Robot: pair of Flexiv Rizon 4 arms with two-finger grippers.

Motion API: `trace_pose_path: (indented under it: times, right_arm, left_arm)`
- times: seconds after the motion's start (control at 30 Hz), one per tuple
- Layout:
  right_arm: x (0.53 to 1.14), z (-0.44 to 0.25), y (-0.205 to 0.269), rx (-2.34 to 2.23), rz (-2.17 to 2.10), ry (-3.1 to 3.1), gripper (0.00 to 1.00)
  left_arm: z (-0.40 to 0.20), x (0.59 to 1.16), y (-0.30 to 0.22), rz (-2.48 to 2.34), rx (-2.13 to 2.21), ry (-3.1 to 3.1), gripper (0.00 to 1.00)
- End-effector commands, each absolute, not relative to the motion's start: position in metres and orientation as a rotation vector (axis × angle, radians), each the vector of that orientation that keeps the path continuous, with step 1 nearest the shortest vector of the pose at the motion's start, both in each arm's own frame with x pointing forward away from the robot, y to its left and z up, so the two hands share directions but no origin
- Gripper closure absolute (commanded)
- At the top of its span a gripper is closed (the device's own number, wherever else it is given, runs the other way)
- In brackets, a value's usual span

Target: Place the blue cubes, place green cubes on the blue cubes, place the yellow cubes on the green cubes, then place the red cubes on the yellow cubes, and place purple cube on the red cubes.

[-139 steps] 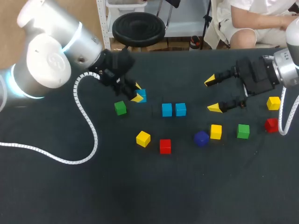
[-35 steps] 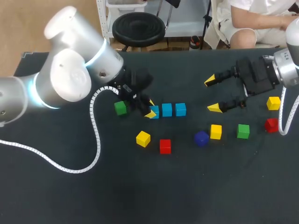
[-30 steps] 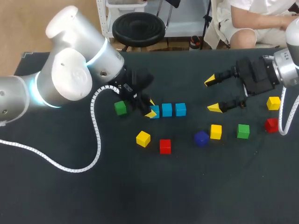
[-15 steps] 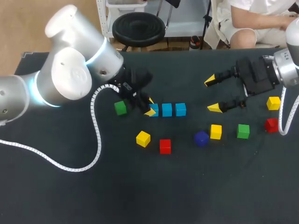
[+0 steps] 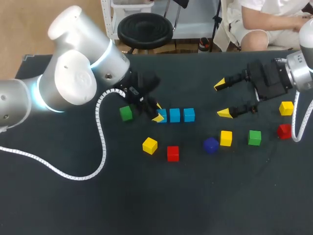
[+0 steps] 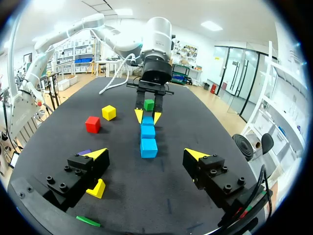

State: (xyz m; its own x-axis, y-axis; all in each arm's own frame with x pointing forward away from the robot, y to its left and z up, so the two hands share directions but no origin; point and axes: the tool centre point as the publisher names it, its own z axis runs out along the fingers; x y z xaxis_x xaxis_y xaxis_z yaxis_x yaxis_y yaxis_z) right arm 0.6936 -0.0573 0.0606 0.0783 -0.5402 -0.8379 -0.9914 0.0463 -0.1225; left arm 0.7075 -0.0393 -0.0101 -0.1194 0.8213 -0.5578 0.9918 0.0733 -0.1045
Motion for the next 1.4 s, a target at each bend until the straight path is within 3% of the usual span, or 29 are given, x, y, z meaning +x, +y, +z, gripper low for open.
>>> trace_pose_path:
  times: [0.03,1.4]
  right_arm:
    - [0.693,0.061,-0.057,-1.592,0.745,1.559,0.0]
    - [0.693,0.061,-0.057,-1.592,0.745,1.559,0.0]
  left_arm:
    - [-0.004,0.707,-0.039,-0.653,1.804,1.999,1.0]
    - [-0.012,0.704,-0.04,-0.654,1.799,2.03,1.0]
